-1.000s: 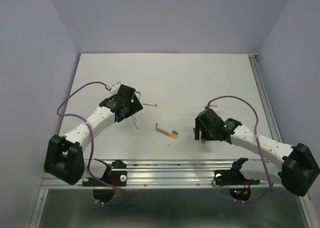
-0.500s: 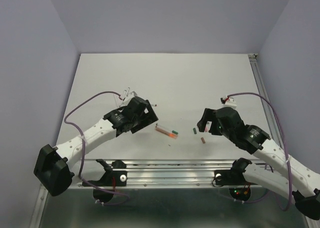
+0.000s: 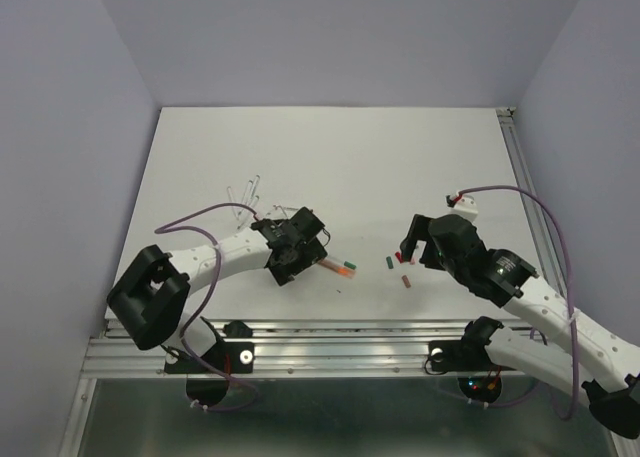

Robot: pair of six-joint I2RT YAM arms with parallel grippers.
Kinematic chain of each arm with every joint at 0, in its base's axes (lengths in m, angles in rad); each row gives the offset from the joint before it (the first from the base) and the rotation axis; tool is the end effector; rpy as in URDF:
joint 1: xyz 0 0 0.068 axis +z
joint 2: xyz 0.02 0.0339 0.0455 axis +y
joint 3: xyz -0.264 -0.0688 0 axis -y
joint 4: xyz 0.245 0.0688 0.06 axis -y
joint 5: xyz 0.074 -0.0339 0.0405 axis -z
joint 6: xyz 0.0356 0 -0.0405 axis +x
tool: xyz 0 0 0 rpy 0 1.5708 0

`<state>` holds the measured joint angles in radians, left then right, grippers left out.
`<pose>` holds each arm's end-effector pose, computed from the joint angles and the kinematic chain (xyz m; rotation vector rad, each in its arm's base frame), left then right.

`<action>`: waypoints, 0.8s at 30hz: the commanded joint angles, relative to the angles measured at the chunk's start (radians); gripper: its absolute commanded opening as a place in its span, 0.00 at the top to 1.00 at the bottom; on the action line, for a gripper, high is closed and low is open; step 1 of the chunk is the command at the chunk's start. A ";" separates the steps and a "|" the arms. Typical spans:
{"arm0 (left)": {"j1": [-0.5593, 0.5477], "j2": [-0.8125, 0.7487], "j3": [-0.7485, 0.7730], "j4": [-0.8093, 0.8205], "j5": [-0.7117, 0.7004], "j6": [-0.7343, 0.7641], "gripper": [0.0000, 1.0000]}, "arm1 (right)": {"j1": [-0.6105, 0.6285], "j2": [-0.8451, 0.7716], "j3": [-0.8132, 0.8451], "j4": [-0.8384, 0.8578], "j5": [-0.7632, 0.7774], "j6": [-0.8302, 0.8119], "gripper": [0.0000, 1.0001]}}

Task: Open the pen caps

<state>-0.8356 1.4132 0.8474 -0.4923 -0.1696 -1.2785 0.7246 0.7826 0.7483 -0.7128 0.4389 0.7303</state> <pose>0.1863 -0.1970 0.1985 -0.6519 2.6216 -0.5037 0.1281 0.0932 0.2790 0.2244 2.2366 0.2772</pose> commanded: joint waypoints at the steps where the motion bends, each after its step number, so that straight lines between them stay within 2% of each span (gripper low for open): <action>1: -0.010 0.064 0.079 -0.087 -0.062 -0.041 0.08 | -0.008 0.012 -0.001 -0.002 0.040 0.004 0.00; 8: -0.016 0.220 0.191 -0.153 -0.079 -0.035 0.10 | -0.008 -0.013 -0.009 0.007 0.066 -0.011 0.00; 11: -0.022 0.250 0.217 -0.166 -0.080 -0.033 0.11 | -0.008 -0.022 -0.003 -0.002 0.073 -0.020 0.00; 13: -0.025 0.257 0.220 -0.172 -0.077 -0.030 0.15 | -0.008 -0.026 0.002 -0.011 0.081 -0.022 0.00; 24: -0.042 0.325 0.268 -0.215 -0.100 -0.019 0.16 | -0.008 -0.028 -0.001 0.003 0.072 -0.037 0.00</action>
<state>-0.8669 1.7206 1.0847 -0.6449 -0.2333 -1.3014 0.7231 0.7650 0.7471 -0.7193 0.4808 0.7059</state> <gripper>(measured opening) 0.845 0.998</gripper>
